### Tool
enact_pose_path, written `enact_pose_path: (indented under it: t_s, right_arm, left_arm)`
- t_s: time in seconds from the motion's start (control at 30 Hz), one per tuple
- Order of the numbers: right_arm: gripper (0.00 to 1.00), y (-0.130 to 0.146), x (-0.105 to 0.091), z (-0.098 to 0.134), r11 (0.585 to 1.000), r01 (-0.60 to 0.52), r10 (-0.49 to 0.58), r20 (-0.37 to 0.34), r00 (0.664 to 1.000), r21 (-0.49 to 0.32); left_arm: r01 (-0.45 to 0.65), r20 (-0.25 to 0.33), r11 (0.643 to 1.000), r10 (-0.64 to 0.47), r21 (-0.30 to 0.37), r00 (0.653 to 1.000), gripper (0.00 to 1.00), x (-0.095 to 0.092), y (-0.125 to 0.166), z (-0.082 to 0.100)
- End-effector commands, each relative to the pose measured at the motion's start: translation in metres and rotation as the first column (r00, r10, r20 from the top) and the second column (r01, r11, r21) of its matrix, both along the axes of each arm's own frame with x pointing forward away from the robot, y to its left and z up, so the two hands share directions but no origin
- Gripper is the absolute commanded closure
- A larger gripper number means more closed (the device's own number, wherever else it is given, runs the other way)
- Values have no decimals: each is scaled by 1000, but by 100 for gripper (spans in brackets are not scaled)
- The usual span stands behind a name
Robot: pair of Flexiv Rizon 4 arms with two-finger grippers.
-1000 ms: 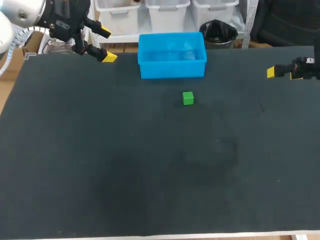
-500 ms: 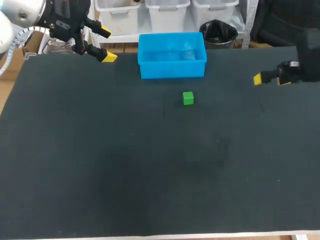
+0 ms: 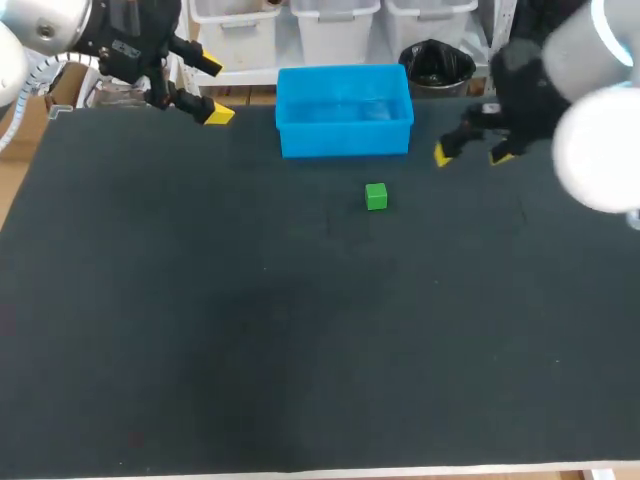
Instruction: Use the left arm to pick the red cube and place it into the blue plastic box first, then use the right arm to grasp the green cube and put it into the same blue plastic box after the first action is fully finished.
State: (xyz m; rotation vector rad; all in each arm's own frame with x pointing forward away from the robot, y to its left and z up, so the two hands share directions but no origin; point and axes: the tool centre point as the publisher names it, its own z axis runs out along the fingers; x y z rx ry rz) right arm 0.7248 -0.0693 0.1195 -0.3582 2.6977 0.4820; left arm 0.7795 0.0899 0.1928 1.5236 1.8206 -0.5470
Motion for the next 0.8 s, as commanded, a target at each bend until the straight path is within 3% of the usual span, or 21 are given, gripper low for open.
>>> enact_pose_path:
  t_s: [0.03, 0.5, 0.8]
  right_arm:
    - [0, 24, 14, -5, 993, 20, -25, -42, 999, -112]
    - [0, 59, 39, -1, 963, 4, -45, -146, 988, -268]
    - [0, 71, 53, 5, 967, -16, -30, -176, 984, -254]
  left_arm:
    - [3, -2, 1000, -3, 2, 1000, 0, 1, 0, 0]
    - [3, -2, 1000, -3, 2, 1000, 0, 1, 0, 0]
    - [3, -2, 1000, -3, 2, 1000, 0, 1, 0, 0]
